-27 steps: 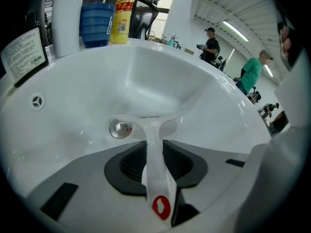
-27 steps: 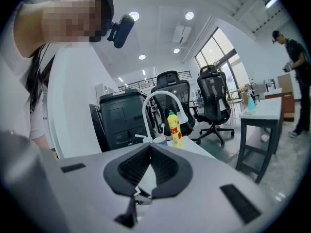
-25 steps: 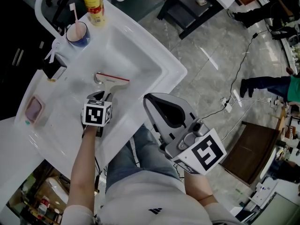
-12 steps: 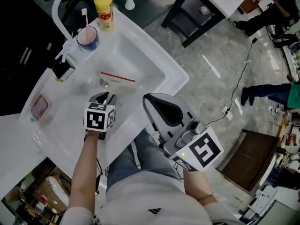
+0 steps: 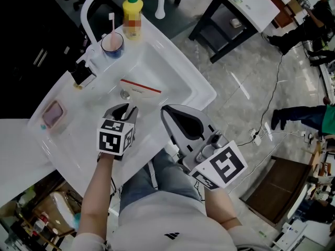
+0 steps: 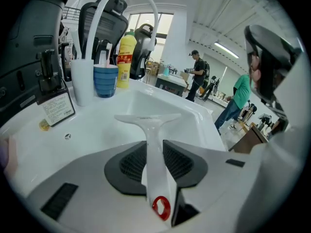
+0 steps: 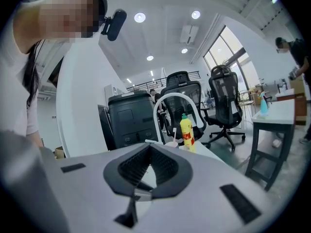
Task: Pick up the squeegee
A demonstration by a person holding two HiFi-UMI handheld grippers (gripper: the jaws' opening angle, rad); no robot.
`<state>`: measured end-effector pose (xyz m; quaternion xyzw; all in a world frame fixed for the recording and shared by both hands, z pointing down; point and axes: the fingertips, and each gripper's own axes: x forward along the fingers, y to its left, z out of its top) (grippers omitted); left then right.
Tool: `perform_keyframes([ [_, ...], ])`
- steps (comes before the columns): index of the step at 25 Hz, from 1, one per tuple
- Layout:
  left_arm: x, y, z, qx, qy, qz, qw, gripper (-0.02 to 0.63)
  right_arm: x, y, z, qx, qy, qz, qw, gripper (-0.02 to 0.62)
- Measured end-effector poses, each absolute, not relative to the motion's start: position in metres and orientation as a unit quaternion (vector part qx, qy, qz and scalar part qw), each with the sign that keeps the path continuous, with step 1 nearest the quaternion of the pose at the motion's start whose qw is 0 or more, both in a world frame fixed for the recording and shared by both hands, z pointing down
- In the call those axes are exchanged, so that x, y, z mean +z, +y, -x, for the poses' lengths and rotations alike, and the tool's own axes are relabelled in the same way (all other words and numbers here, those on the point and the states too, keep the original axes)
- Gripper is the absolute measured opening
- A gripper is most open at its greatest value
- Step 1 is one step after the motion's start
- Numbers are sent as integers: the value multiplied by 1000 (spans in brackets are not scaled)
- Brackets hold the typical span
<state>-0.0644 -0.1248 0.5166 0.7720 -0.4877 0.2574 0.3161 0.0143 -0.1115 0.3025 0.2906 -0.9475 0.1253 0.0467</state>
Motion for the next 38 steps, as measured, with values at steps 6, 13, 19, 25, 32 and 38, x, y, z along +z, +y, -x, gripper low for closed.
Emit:
perform_keyframes([
  [6,488,-121,69,231,-503,-776,303,112,297,-110,-1,123,-954,-269,44,9],
  [13,467,-109,76,206,-519,-775,295,112,296,-106,15,118,-962,-243,50,9],
  [19,443,-102,85,174,-539,-774,282,112,297,-100,29,116,-968,-217,56,9],
  [25,414,-96,95,139,-561,-771,265,112,293,-96,43,110,-974,-190,58,9],
  [32,385,-89,110,100,-592,-762,245,112,290,-90,61,102,-981,-157,59,9],
  [38,366,-81,119,79,-608,-756,228,112,288,-84,71,97,-984,-135,61,9],
])
